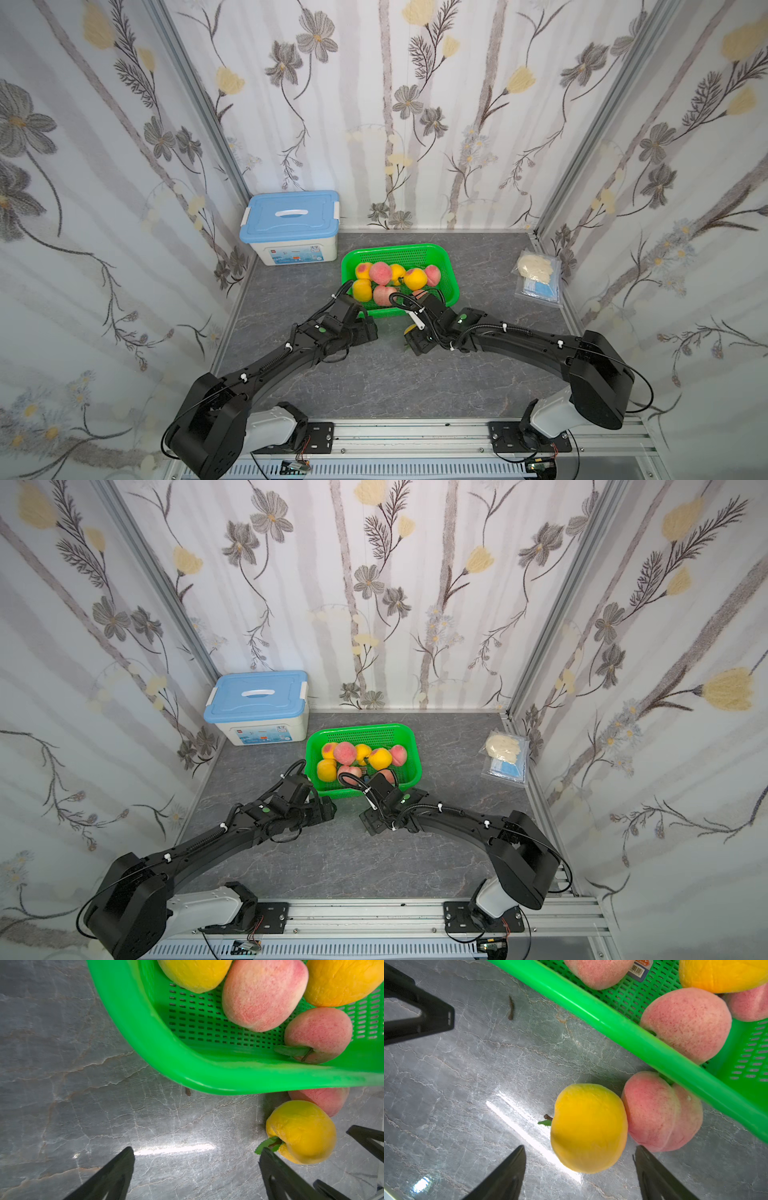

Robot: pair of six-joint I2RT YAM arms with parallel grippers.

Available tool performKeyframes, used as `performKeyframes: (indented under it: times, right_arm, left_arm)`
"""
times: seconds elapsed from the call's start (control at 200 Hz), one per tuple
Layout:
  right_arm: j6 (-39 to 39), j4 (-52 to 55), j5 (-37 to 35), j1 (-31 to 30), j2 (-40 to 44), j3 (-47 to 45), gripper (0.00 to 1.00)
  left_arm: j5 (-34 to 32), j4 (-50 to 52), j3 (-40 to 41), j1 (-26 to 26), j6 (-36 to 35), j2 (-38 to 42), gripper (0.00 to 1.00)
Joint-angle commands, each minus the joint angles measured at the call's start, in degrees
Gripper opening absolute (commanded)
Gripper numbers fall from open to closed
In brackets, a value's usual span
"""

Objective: Put the peaches into the basket
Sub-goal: Pick up the peach from the center of the board.

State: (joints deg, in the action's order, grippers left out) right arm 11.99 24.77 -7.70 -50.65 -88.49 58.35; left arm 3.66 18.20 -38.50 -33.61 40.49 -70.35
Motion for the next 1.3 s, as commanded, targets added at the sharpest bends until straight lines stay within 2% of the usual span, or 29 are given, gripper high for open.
performKeyframes:
  times: [0.0, 0.999, 1.294]
  right_arm:
    - [0.18, -1.4, -0.82, -0.15, -0.43, 0.7, 0.83]
    - [0.31, -1.31, -2.96, -0.68, -2.96, 1.51, 0.84]
    - [-0.04, -1.31, -3.67, -0.7, -6.35, 2.21, 0.84]
  left_arm:
    - [-0.07, -0.24, -0.46, -0.07, 0.31, -0.06, 0.96]
    - [-0.41, -0.72, 0.62, -0.23, 0.73, 0.33, 0.96]
    - [-0.4, -0.49, 0.71, -0.31, 0.73, 0.47, 0.96]
